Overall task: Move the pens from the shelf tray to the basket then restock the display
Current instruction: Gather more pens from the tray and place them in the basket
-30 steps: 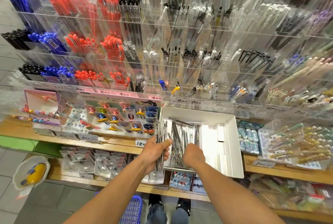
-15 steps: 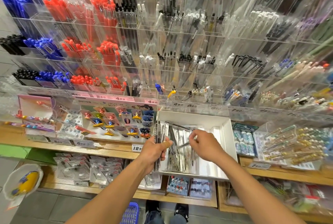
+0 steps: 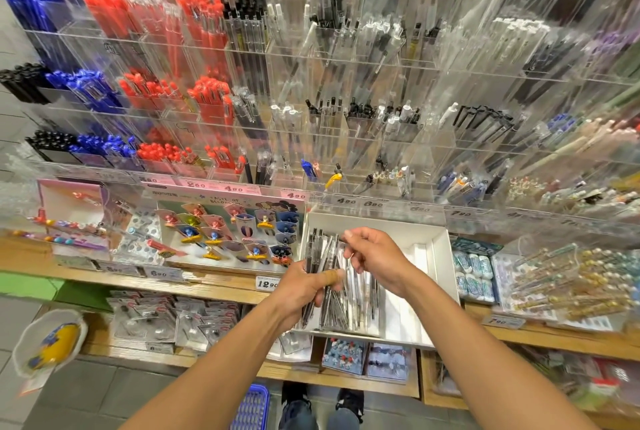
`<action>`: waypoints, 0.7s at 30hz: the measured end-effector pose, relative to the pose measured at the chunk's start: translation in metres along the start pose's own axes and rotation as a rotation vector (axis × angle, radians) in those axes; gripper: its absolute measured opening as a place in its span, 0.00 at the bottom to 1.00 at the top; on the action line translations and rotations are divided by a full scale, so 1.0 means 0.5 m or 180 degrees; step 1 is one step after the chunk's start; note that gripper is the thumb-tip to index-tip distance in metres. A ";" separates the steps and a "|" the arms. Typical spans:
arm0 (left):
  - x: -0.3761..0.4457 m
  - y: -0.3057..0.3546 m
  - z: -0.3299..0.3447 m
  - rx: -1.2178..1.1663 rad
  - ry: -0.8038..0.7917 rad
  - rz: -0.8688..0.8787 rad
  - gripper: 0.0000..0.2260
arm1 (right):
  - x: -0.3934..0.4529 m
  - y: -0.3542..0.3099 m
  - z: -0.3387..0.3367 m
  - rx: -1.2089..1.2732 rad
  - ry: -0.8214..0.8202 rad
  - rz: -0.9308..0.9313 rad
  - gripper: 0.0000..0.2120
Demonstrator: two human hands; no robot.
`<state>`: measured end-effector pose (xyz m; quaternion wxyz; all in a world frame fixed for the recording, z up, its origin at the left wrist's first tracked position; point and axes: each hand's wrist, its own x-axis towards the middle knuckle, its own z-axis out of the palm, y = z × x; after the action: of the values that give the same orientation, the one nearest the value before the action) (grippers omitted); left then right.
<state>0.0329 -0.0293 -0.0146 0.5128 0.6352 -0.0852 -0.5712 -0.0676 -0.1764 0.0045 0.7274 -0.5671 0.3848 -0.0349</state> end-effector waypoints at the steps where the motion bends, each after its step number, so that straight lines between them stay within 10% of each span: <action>1: -0.002 0.000 -0.004 -0.0021 0.0043 -0.0024 0.26 | 0.010 0.017 0.003 -0.0138 0.0265 0.0113 0.08; 8: 0.002 -0.003 -0.027 -0.0477 0.0183 -0.0220 0.15 | 0.035 0.151 0.031 -0.2759 0.0600 0.0801 0.09; 21: 0.006 -0.007 -0.027 -0.0670 0.0291 -0.0331 0.13 | 0.035 0.179 0.030 -0.2792 0.0861 0.0777 0.09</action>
<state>0.0433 -0.0222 -0.0216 0.5497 0.6069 0.0317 -0.5732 -0.0811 -0.1412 -0.0799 0.3614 -0.7618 0.5182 0.1431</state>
